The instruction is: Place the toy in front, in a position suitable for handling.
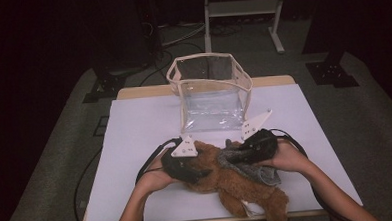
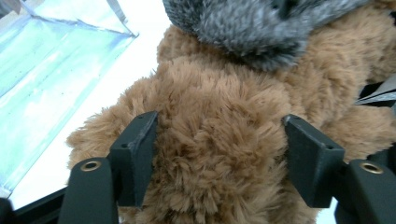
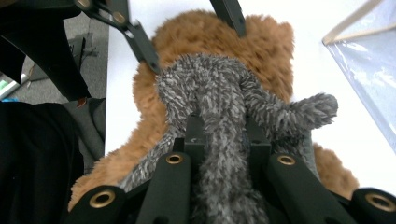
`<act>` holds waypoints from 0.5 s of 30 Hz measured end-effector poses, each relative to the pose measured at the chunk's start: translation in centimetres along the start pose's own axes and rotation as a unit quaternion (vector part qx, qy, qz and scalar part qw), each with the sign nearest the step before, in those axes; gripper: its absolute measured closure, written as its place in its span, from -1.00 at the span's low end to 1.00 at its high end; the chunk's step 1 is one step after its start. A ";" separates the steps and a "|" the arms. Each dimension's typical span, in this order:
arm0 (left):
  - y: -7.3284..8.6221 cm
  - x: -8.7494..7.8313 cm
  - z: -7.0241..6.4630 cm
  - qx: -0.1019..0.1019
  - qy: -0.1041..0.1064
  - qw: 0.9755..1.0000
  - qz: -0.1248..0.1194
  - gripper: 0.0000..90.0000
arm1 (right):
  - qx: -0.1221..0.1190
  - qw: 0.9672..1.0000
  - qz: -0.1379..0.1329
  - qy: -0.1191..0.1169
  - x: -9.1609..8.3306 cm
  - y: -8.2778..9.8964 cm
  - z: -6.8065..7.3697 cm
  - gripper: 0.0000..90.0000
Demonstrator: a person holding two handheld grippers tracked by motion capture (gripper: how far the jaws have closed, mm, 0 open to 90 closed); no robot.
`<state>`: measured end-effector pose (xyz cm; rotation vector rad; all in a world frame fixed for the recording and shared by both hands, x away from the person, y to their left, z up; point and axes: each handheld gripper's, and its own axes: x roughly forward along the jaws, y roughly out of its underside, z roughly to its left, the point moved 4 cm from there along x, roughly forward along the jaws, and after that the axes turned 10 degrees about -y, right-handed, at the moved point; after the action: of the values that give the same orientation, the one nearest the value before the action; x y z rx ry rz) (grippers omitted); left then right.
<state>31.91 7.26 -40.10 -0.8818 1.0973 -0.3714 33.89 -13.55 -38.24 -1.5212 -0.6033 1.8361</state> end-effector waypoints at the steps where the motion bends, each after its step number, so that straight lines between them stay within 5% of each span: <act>1: 0.0 -0.2 0.0 -0.006 0.002 1.000 -0.006 -0.32 | 0.002 1.000 0.000 0.000 0.0 0.2 -0.1 0.70; 10: 1.4 -1.7 0.8 -0.023 -0.004 1.000 -0.009 -0.55 | 0.010 1.000 -0.008 -0.002 0.0 1.2 -0.3 0.70; 15: 2.1 -1.0 0.6 -0.033 0.023 0.999 -0.004 -0.48 | 0.012 1.000 -0.009 -0.002 -0.2 1.5 -0.4 0.70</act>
<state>31.67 9.49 -41.05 -0.9414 1.1536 -0.3653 33.95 -14.72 -39.28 -1.4904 -0.5931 1.8271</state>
